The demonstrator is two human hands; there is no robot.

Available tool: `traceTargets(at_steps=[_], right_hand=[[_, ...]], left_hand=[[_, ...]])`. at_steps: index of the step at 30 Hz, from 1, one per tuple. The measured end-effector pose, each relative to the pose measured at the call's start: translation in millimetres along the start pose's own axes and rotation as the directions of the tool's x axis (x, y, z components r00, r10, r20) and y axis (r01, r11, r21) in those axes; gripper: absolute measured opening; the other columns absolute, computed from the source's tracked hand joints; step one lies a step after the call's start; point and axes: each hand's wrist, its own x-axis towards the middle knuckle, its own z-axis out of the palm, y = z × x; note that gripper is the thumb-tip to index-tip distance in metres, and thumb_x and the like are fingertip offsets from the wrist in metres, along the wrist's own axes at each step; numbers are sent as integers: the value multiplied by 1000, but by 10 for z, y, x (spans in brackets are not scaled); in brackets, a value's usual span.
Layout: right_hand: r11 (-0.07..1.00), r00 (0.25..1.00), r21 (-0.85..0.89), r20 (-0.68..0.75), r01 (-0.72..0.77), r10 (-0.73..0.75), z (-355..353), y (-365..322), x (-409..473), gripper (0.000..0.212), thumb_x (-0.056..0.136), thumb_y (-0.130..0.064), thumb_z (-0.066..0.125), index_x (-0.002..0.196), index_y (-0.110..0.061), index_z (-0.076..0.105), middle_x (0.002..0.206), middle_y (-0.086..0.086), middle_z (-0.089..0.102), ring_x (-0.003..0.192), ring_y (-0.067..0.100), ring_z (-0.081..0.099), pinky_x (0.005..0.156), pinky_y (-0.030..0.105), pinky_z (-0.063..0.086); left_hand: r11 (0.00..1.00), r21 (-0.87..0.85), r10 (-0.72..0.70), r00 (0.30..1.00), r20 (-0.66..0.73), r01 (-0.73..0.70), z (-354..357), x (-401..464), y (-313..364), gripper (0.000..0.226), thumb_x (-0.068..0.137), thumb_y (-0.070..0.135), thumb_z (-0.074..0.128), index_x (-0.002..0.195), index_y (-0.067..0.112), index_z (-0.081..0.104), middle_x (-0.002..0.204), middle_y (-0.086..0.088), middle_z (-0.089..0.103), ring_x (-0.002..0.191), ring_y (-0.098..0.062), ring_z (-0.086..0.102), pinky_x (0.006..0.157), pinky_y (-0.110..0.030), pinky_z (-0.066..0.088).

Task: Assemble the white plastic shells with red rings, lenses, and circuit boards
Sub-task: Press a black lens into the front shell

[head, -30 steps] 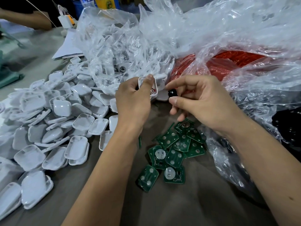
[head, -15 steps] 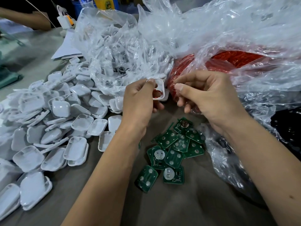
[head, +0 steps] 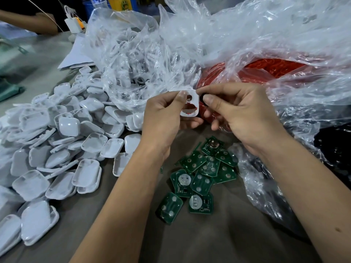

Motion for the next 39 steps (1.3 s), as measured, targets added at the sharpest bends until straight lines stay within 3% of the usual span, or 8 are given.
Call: traceTargets(at_steps=[4, 9, 12, 15, 20, 28, 33, 39], right_hand=[[973, 995, -211, -28, 88, -96, 27, 19, -24, 15, 88, -1, 79, 100, -10, 75, 78, 5, 75, 63, 20, 74, 52, 30, 60], [901, 978, -397, -32, 175, -204, 78, 24, -60, 7, 87, -9, 83, 92, -13, 80, 73, -6, 75, 56, 9, 71, 49, 22, 57], [854, 971, -483, -29, 194, -236, 88, 29, -51, 8, 84, -13, 86, 89, -19, 82, 80, -13, 74, 71, 2, 71, 64, 19, 58], [832, 968, -528, -66, 171, -241, 85, 43, -26, 10, 82, -19, 88, 87, -23, 80, 87, -9, 68, 78, 1, 62, 68, 11, 46], [871, 974, -472, -97, 135, -204, 77, 53, -16, 9, 82, -19, 88, 83, -19, 79, 80, -7, 72, 69, 7, 66, 62, 20, 53], [924, 989, -370, -63, 98, -131, 52, 75, 31, 9, 86, -18, 84, 84, -21, 76, 87, -3, 73, 67, 12, 65, 59, 23, 47], [903, 985, -414, -71, 117, -160, 68, 76, 7, 10, 85, -19, 86, 83, -20, 76, 81, -8, 71, 61, 4, 63, 56, 16, 46], [967, 986, -251, -145, 47, -86, 76, 90, -6, 32, 81, -16, 89, 94, -15, 60, 81, 2, 69, 60, 20, 66, 46, 30, 52]], left_hand=[[1000, -9, -12, 1000, 4, 12, 29, -27, 1, 25, 105, 15, 58, 90, 8, 76, 79, -17, 75, 59, -24, 71, 53, -25, 57], [998, -52, -41, 999, 13, 41, 92, -56, -28, 32, 107, 16, 53, 88, 0, 73, 84, -21, 73, 64, -26, 73, 55, -27, 59], [995, -81, -52, 999, 14, 53, 125, -70, -59, 35, 108, 14, 50, 86, -6, 68, 80, -19, 73, 63, -24, 74, 54, -28, 59], [995, -95, -39, 999, -11, 38, 140, -63, -68, 33, 108, 13, 51, 92, -9, 70, 102, -30, 72, 73, -25, 75, 58, -28, 60], [992, -126, -13, 1000, -16, 11, 152, -76, -74, 37, 106, 14, 55, 75, 6, 74, 110, -36, 67, 72, -28, 73, 58, -29, 60], [993, -119, 4, 1000, 21, -1, 135, -85, -32, 50, 108, 15, 51, 67, 22, 80, 75, -12, 75, 59, -24, 72, 51, -25, 57], [991, -134, 6, 1000, 4, -5, 146, -86, -48, 47, 106, 14, 54, 64, 18, 75, 79, -16, 71, 55, -27, 70, 49, -26, 57], [991, -131, 32, 999, 16, -29, 123, -67, -53, 47, 107, 12, 51, 69, 16, 78, 75, -12, 75, 51, -27, 69, 46, -25, 55]])
